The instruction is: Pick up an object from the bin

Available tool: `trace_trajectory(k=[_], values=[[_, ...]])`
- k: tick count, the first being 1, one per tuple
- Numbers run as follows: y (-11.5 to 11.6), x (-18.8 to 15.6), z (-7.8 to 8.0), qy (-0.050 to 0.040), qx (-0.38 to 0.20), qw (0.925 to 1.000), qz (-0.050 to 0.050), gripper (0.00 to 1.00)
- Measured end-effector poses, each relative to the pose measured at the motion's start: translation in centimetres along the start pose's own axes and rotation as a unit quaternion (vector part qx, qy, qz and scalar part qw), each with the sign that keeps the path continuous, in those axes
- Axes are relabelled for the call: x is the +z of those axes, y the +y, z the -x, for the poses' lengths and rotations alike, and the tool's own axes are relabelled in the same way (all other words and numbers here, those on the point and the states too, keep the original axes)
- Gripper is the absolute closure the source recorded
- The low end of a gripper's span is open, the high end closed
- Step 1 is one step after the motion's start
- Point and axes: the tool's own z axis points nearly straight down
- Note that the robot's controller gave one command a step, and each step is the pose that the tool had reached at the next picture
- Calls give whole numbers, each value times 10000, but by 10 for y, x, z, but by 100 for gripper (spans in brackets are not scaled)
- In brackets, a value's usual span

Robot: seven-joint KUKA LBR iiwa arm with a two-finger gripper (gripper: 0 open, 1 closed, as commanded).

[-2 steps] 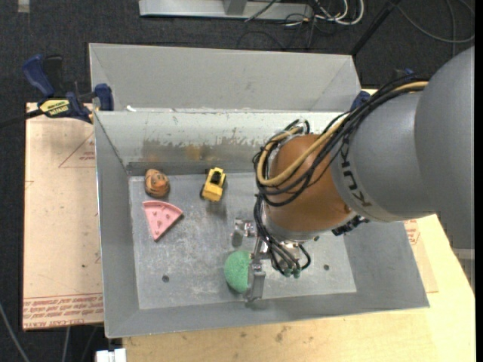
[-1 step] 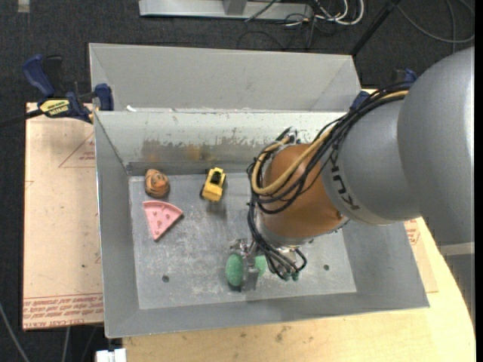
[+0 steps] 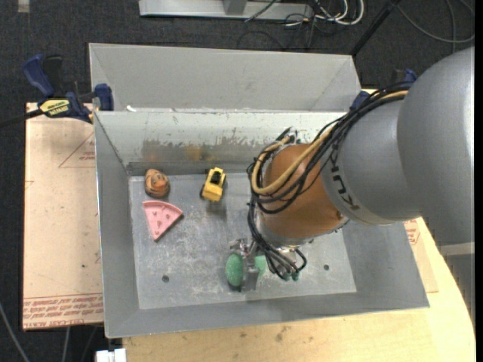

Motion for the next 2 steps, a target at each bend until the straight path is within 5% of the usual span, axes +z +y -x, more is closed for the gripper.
trace_trajectory(k=[1, 2], values=[[-2, -124, 28, -24, 6, 10000, -2, 100], [-2, -123, 28, -23, 7, 10000, -1, 100]])
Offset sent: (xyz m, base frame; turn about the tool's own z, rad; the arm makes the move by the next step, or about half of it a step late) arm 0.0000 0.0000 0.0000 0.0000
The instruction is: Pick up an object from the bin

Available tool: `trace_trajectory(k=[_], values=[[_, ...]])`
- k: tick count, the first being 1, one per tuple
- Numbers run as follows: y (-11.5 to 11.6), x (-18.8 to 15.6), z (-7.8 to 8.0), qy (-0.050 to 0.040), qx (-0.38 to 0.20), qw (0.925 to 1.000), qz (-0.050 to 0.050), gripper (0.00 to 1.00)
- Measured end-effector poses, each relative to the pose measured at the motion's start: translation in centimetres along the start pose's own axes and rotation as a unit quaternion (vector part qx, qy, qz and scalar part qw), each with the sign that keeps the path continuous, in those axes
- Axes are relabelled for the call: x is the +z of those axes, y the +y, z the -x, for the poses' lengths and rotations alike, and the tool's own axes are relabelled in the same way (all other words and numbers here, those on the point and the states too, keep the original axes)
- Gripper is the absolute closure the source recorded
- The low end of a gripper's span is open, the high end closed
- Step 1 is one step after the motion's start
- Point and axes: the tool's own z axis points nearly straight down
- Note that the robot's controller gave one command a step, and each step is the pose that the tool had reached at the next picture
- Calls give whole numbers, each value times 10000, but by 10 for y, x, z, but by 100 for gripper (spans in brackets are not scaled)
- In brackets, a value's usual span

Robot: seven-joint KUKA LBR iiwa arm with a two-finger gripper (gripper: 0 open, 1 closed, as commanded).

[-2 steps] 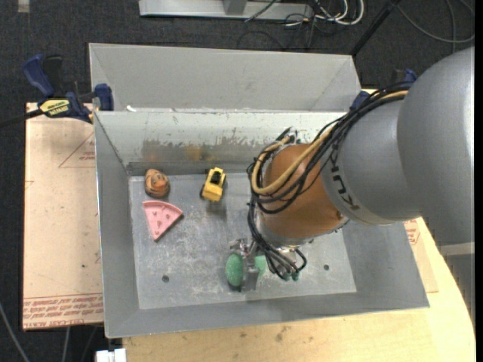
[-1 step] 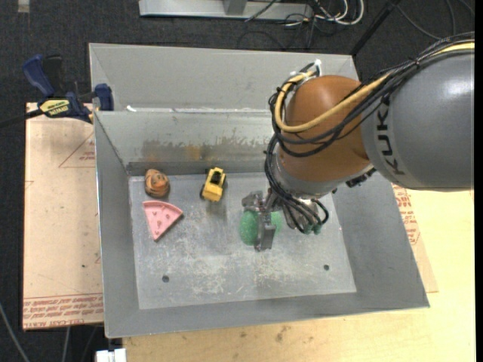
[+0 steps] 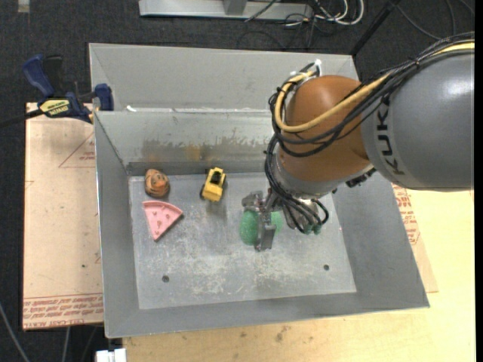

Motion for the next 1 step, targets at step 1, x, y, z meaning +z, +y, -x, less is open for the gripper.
trace_trajectory(k=[1], values=[[9, -86, -8, -4, 38, 10000, -1, 100]])
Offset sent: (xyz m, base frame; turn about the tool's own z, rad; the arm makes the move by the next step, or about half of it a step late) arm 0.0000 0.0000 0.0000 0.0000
